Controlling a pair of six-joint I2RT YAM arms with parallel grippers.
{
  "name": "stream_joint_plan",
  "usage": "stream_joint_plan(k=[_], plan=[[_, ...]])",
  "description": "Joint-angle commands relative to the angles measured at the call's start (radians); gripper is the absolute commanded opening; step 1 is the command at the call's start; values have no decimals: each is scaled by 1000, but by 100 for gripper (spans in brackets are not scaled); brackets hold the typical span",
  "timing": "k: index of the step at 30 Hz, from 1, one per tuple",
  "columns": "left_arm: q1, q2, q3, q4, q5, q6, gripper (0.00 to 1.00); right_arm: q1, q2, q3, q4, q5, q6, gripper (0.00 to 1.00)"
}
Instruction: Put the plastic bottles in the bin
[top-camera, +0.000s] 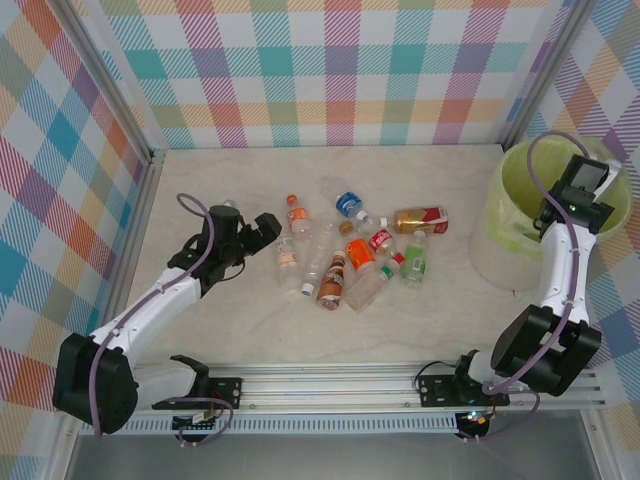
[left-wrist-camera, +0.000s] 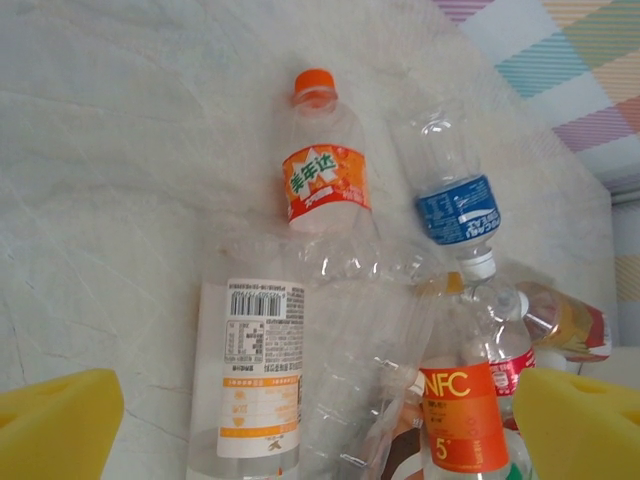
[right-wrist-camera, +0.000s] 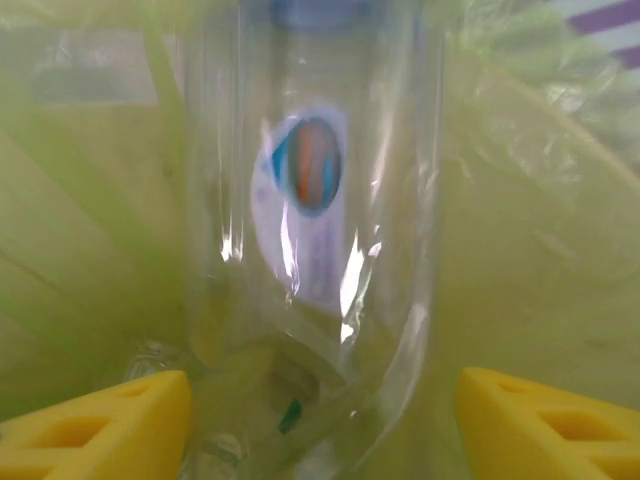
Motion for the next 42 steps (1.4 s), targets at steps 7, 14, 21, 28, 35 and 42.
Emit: stream_joint_plan(k=[7, 14, 21, 28, 35, 42], plan=[[14, 68, 50, -61, 49, -13, 100, 14, -67, 42, -65, -28, 31, 85], [15, 127, 77, -152, 82, 5, 100, 38, -187, 15, -79, -290, 99, 95], [15, 168, 85, -175, 96, 0, 100, 75, -262, 16, -46, -545, 189, 100], [15, 167, 79, -178, 68, -15, 100, 212, -267, 56, -59, -739, 185, 100], [17, 166, 68, -179, 58, -18, 100, 439, -195, 68, -140, -672, 183, 100], [19, 161, 62, -190, 53, -16, 100, 556, -60, 29, -216, -445, 224, 100]])
